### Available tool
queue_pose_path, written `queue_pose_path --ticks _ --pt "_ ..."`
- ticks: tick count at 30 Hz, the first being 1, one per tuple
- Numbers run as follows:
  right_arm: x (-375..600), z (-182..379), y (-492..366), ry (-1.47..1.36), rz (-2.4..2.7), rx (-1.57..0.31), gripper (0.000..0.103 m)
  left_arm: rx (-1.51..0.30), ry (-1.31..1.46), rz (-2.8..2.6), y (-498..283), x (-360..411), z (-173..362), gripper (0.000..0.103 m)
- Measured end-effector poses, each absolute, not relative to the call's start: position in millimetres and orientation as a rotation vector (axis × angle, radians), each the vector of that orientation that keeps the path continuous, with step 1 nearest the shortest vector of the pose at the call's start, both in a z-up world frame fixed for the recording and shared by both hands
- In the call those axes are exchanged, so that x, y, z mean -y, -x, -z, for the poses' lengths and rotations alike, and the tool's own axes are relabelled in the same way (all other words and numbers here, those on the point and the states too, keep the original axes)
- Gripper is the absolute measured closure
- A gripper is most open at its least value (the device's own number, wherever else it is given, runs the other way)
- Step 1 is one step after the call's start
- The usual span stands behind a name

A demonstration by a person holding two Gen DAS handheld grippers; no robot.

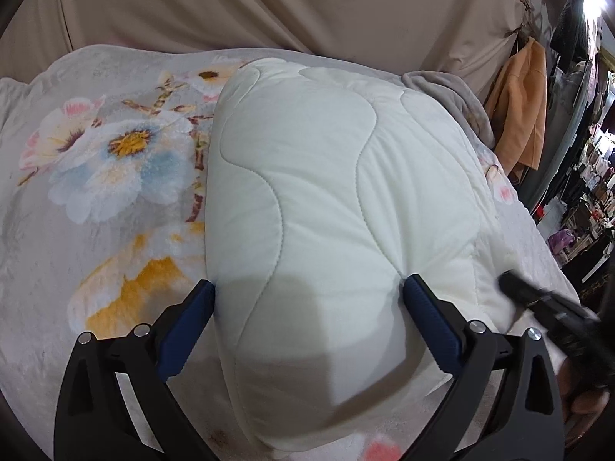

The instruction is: Fold large clothes

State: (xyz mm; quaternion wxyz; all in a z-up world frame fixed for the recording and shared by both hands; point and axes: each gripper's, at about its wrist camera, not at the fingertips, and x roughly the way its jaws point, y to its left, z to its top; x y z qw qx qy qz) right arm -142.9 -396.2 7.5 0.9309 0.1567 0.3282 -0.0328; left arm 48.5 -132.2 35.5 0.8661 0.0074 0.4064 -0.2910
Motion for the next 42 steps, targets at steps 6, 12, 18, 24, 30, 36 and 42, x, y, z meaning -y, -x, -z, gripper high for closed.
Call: queue_pose_path --ticks 6,12,18,24,30,36,42 --pt "405 7 136 -0.395 0.031 -0.715 0.103 -0.832 -0.007 0.647 -41 129 -56 0.008" --pt "419 -55 120 -0.394 0.059 -0.556 0.092 -0.669 -0.032 0.635 -61 147 -104 0.007" --pt "413 -27 44 -0.353 0.052 -0.723 0.096 -0.758 -0.114 0.571 -107 193 -67 0.007" --pt "425 15 32 -0.445 -0.016 -0.754 0.099 -0.719 -0.202 0.518 -103 206 -42 0.005" --pt "415 -23 83 -0.456 0.002 -0.668 0.089 -0.699 -0.209 0.503 -95 199 -46 0.005" --pt "391 -21 137 -0.310 0.055 -0.716 0.099 -0.687 -0.207 0.498 -87 199 -50 0.005" --pt "396 31 128 -0.349 0.062 -0.791 0.103 -0.681 -0.232 0.528 -64 194 -59 0.005"
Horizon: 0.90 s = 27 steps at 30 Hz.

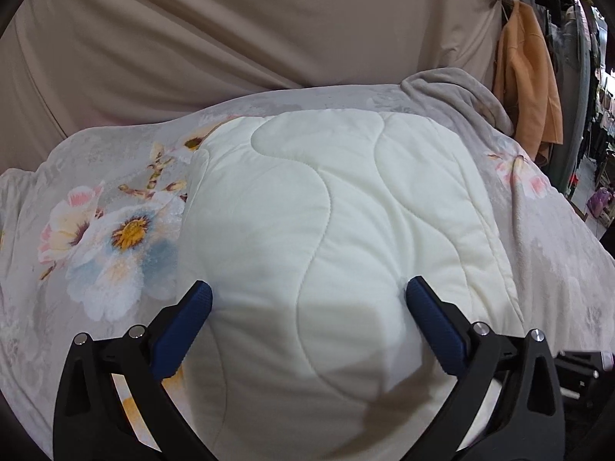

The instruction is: Fold large clothes

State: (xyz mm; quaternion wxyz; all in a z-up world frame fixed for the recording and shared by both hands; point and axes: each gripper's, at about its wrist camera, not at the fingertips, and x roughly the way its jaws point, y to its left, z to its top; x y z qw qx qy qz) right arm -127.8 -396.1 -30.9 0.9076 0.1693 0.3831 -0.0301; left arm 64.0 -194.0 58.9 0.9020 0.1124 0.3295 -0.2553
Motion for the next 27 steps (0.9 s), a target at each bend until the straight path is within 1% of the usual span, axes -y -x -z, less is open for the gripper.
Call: queue_pose_path --ticks 2,3,4,5,6,7,8,9,12,15,16,18,25,27 --pt "396 24 130 -0.343 0.057 -0.791 0.103 -0.705 -0.194 0.559 -56 179 -64 0.005" --pt "399 19 132 -0.350 0.056 -0.783 0.101 -0.718 -0.169 0.574 -53 172 -66 0.005" --pt "402 10 138 -0.375 0.047 -0.757 0.094 -0.735 -0.138 0.582 -52 159 -68 0.005" --pt "405 1 145 -0.400 0.033 -0.723 0.092 -0.747 -0.112 0.583 -52 149 -69 0.005" --pt "409 -8 150 -0.421 0.026 -0.689 0.080 -0.760 -0.086 0.578 -53 139 -69 0.005" --pt "413 -17 154 -0.438 0.030 -0.655 0.058 -0.779 -0.054 0.565 -55 127 -69 0.005" --pt "417 -22 156 -0.445 0.047 -0.630 0.046 -0.798 -0.025 0.554 -58 118 -68 0.005" --pt "419 -25 154 -0.438 0.065 -0.619 0.038 -0.818 0.005 0.546 -61 109 -65 0.005" --pt "425 -16 137 -0.436 0.103 -0.673 0.036 -0.868 0.081 0.534 -69 93 -57 0.005" --pt "432 9 116 -0.564 0.010 -0.745 0.034 -0.914 0.081 0.560 -71 100 -47 0.005" --pt "432 15 113 -0.590 -0.009 -0.755 0.031 -0.926 0.080 0.575 -71 105 -43 0.005" --pt "432 22 107 -0.611 -0.029 -0.762 0.027 -0.941 0.075 0.608 -70 114 -38 0.005" --pt "420 26 93 -0.542 -0.039 -0.768 0.017 -0.902 -0.011 0.581 -66 142 -33 0.005" --pt "420 28 89 -0.542 -0.042 -0.764 0.016 -0.888 -0.025 0.573 -66 145 -33 0.005"
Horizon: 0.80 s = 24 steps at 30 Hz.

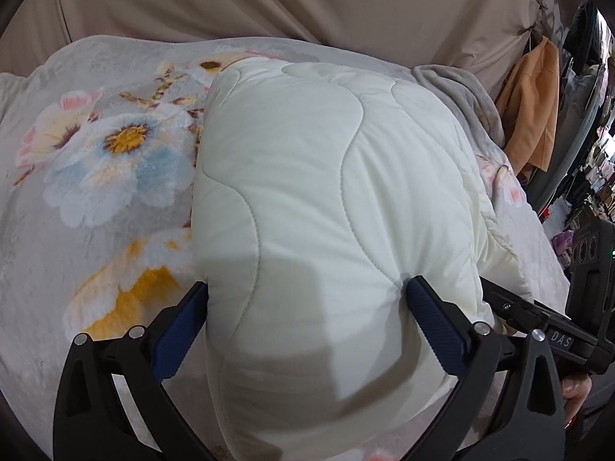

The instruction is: Fold large clothes

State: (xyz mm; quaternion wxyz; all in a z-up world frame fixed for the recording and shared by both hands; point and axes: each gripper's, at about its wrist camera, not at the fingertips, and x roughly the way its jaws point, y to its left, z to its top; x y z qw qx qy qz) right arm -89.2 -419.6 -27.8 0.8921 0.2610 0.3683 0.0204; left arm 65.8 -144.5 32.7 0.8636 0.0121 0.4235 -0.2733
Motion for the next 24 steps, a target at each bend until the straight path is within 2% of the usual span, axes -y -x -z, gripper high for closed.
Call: queue_pose_path --ticks 4,9,11,13,15,16,20,24 --pt "424 31 84 -0.540 -0.052 -0.758 0.011 -0.868 -0.040 0.559 -68 148 -31 0.005" --pt "423 30 76 -0.527 -0.050 -0.754 0.012 -0.852 -0.053 0.550 -69 153 -31 0.005" --pt "421 28 75 -0.534 -0.054 -0.749 0.024 -0.849 -0.060 0.560 -69 153 -34 0.005" --pt "418 20 77 -0.532 -0.066 -0.736 0.055 -0.838 -0.075 0.582 -66 154 -40 0.007" --pt "416 10 80 -0.532 -0.065 -0.722 0.069 -0.827 -0.085 0.596 -63 154 -46 0.013" --pt "414 3 81 -0.523 -0.065 -0.714 0.073 -0.819 -0.086 0.605 -61 153 -51 0.018" --pt "401 -22 90 -0.468 -0.054 -0.659 0.078 -0.785 -0.098 0.643 -57 151 -71 0.037" --pt "390 -51 101 -0.427 -0.055 -0.586 0.078 -0.721 -0.102 0.682 -49 149 -95 0.044"
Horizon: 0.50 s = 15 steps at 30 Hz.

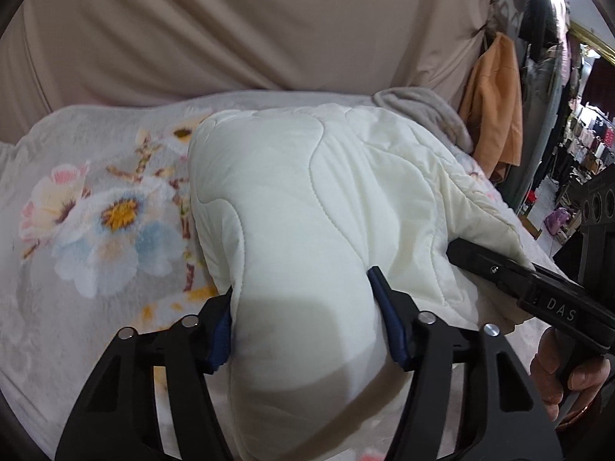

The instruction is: Fold large clothes

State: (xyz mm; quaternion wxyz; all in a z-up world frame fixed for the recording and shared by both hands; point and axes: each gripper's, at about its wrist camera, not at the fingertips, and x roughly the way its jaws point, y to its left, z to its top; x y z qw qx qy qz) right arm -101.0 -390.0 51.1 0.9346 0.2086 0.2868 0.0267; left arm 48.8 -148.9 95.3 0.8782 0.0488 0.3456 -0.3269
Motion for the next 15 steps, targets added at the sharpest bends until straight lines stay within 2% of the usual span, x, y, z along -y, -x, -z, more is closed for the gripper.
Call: queue_pose_path --ticks 5,11,15 --pt "378 -89 113 -0.387 -0.078 -0.475 0.079 -0.584 -0.086 0.715 -38 134 -139 0.049" --pt "351 -149 112 -0.308 -0.149 -0.292 0.079 -0.354 -0.071 0.692 -38 92 -202 0.049" --pt "327 -174 82 -0.278 -0.229 -0.218 0.079 -0.237 -0.064 0.637 -56 62 -225 0.049"
